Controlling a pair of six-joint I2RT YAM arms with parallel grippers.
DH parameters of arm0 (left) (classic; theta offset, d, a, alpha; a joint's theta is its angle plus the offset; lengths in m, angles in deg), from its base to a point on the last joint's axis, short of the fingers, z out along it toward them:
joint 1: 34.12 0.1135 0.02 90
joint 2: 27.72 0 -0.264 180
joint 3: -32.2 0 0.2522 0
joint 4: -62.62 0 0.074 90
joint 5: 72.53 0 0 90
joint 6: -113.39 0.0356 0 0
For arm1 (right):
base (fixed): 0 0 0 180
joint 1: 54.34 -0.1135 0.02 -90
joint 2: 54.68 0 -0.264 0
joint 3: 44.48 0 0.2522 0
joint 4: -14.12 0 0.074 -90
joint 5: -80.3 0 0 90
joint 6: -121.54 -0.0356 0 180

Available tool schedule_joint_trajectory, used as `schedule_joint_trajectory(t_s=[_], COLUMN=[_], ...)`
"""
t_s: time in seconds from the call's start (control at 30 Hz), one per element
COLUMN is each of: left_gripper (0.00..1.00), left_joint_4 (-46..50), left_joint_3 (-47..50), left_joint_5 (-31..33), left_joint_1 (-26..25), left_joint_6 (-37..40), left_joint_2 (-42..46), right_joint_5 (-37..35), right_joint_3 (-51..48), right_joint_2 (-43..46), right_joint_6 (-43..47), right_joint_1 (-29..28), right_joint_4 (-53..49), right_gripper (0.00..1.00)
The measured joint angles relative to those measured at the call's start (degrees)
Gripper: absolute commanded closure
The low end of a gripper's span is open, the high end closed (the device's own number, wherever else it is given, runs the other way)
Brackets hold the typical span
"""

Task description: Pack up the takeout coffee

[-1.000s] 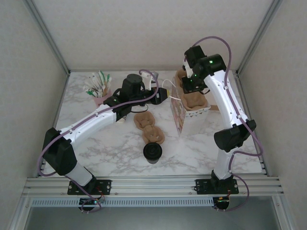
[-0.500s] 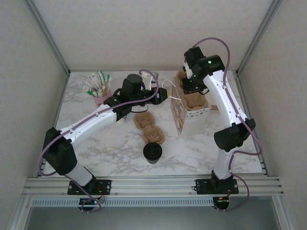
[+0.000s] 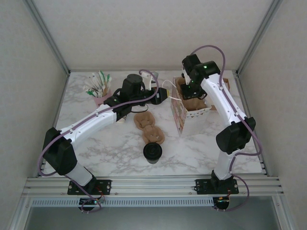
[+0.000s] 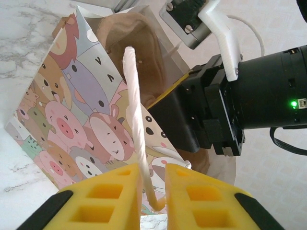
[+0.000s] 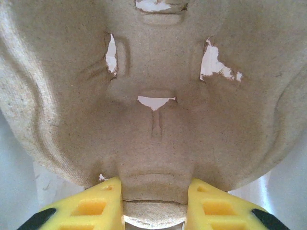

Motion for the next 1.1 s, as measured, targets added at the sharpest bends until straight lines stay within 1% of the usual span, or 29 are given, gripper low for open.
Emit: schedule_joint_trajectory(t_s=[0.27,0.63,0.87,1.1], left_gripper=[0.8,0.8,0.8,0.81], left_joint_4=[0.0,0.0,0.0,0.0], left_joint_3=[0.0,0.0,0.0,0.0], left_joint_5=[0.2,0.4,0.6,0.6], left_joint_1=[0.0,0.0,0.0,0.0], left_joint_6=[0.0,0.0,0.0,-0.4], left_joint_2=[0.0,-0.3,-0.8,-0.8], right_joint_5=[0.0,1.5,1.0,0.9], right_joint_3=[-3.4,-8.7,-14.1,-14.6], right_joint_2=[1.3,10.8,10.0,9.1], right_joint_6=[0.0,0.2,-0.1,-0.9], right_joint_1=[0.0,-0.1,-0.1,-0.1], right_joint_4=[2.5,6.9,7.7,7.6], right_gripper=[0.71,0.71,0.71,0.71])
